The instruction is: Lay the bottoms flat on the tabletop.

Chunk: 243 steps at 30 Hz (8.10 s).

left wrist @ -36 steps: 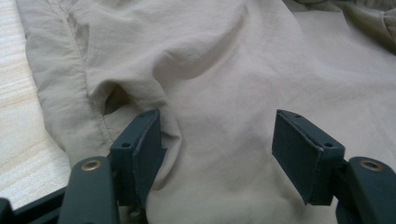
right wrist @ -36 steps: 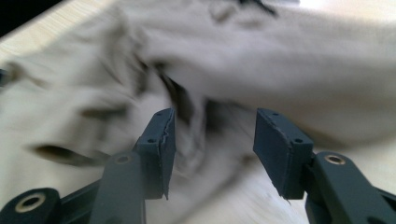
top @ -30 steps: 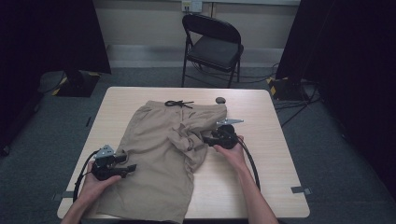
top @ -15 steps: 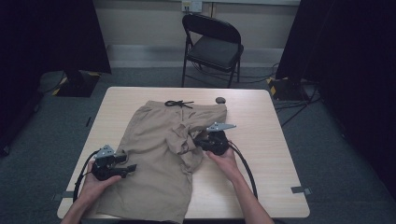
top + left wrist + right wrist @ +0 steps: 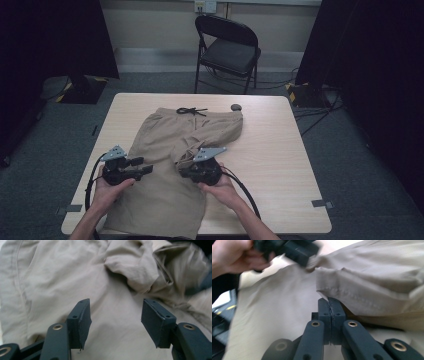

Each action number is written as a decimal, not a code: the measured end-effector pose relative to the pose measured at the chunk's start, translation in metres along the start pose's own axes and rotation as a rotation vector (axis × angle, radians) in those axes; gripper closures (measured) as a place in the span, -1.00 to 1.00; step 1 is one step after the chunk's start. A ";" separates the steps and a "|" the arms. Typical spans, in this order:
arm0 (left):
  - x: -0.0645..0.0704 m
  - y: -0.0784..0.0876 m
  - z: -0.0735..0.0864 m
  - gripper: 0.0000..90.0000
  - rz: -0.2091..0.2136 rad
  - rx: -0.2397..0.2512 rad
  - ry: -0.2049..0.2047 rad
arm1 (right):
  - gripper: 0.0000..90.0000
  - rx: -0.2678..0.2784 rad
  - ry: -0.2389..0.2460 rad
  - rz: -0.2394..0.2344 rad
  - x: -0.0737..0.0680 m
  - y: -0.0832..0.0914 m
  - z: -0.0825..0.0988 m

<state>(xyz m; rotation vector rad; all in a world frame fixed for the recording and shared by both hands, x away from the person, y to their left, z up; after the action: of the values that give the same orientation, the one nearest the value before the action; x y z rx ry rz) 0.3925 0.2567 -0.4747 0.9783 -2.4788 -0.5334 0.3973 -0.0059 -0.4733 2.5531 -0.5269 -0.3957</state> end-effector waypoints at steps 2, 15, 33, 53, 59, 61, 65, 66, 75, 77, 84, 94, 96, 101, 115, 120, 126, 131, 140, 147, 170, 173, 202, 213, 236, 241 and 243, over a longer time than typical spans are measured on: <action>-0.001 -0.002 0.005 -0.11 0.001 -0.005 0.020 | 0.99 -0.035 0.025 -0.054 -0.020 -0.011 0.008; -0.015 -0.002 0.024 -0.10 -0.017 -0.062 0.060 | 0.36 -0.123 0.069 -0.076 -0.035 -0.015 0.028; -0.001 -0.011 0.025 0.14 0.077 -0.094 0.021 | 0.23 -0.054 -0.035 0.111 0.044 -0.012 -0.020; 0.005 -0.011 0.025 0.11 0.094 -0.093 0.009 | 1.00 0.008 -0.184 0.269 0.100 -0.032 -0.040; 0.004 -0.012 0.025 0.11 0.088 -0.095 0.013 | 0.64 0.021 -0.149 0.194 0.082 -0.017 -0.028; 0.004 -0.012 0.025 0.11 0.084 -0.094 0.015 | 0.57 0.024 -0.121 0.171 0.066 -0.011 -0.025; 0.004 -0.012 0.025 0.09 0.082 -0.091 0.013 | 0.40 0.026 -0.105 0.143 0.053 -0.007 -0.022; 0.004 -0.012 0.025 0.09 0.083 -0.090 0.017 | 0.35 0.018 -0.099 0.127 0.049 -0.007 -0.020; 0.001 -0.011 0.024 0.06 0.070 -0.086 0.024 | -0.01 -0.073 -0.068 0.073 0.015 -0.039 0.002; 0.001 -0.011 0.025 0.06 0.069 -0.087 0.025 | -0.01 -0.077 -0.056 0.067 0.011 -0.042 0.004; -0.002 -0.010 0.026 0.05 0.058 -0.086 0.031 | 0.04 -0.045 -0.059 0.066 0.009 -0.038 -0.002; 0.003 -0.014 0.026 0.06 0.071 -0.103 0.014 | 0.09 -0.028 -0.096 0.130 0.036 -0.037 -0.018; 0.003 -0.014 0.027 0.06 0.070 -0.104 0.013 | 0.04 -0.044 -0.095 0.151 0.039 -0.044 -0.012; 0.004 -0.012 0.026 0.05 0.073 -0.096 0.018 | -0.03 -0.068 -0.114 0.159 0.042 -0.054 -0.003; 0.016 -0.014 0.020 0.06 0.115 -0.087 -0.003 | 0.90 0.033 -0.185 0.186 0.061 -0.038 -0.016; 0.024 -0.017 0.017 0.07 0.136 -0.085 -0.008 | 0.91 0.090 -0.184 0.233 0.075 -0.018 -0.038; 0.039 -0.022 0.009 0.05 0.184 -0.073 -0.018 | 0.91 0.108 -0.196 0.308 0.098 -0.006 -0.057; 0.056 -0.028 0.006 0.04 0.259 -0.069 -0.028 | 0.91 0.100 -0.220 0.346 0.114 -0.002 -0.062; 0.063 -0.020 -0.003 0.01 0.289 -0.010 0.005 | 0.90 0.090 -0.221 0.350 0.116 -0.007 -0.060; 0.067 -0.034 0.006 0.09 0.270 -0.075 -0.025 | 0.90 0.089 -0.223 0.351 0.116 -0.009 -0.061; 0.065 -0.043 0.022 1.00 0.298 -0.155 -0.069 | 0.90 0.166 -0.227 0.358 0.119 0.042 -0.046; 0.068 -0.047 0.025 1.00 0.299 -0.176 -0.071 | 0.90 0.165 -0.224 0.369 0.120 0.049 -0.044; 0.068 -0.057 0.021 0.87 0.260 -0.160 -0.059 | 0.67 0.150 -0.223 0.296 0.107 0.013 -0.056; 0.057 -0.047 0.025 1.00 0.270 -0.140 -0.004 | 0.27 0.090 -0.247 0.270 0.103 -0.026 -0.048; 0.051 -0.037 0.024 1.00 0.276 -0.109 0.010 | 0.85 0.107 -0.252 0.273 0.104 -0.031 -0.040; 0.056 -0.036 0.022 1.00 0.290 -0.099 -0.003 | 0.82 0.143 -0.243 0.268 0.105 -0.023 -0.054; 0.058 -0.035 0.022 1.00 0.295 -0.102 -0.011 | 0.84 0.156 -0.245 0.267 0.106 -0.018 -0.059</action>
<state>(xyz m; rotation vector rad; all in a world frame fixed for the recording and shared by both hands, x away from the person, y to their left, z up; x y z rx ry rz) 0.3625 0.1961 -0.4963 0.5578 -2.5173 -0.5607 0.5177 -0.0130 -0.4521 2.5472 -1.0115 -0.5926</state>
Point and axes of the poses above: each handheld gripper's, and its own axes: y roughly backward along the jaws, z roughly out of its underside, x roughly to its right, the point moved 3 cm from there along -y, roughly forward along the jaws, and after that the axes turned 3 degrees about z, right-handed, at the moved point
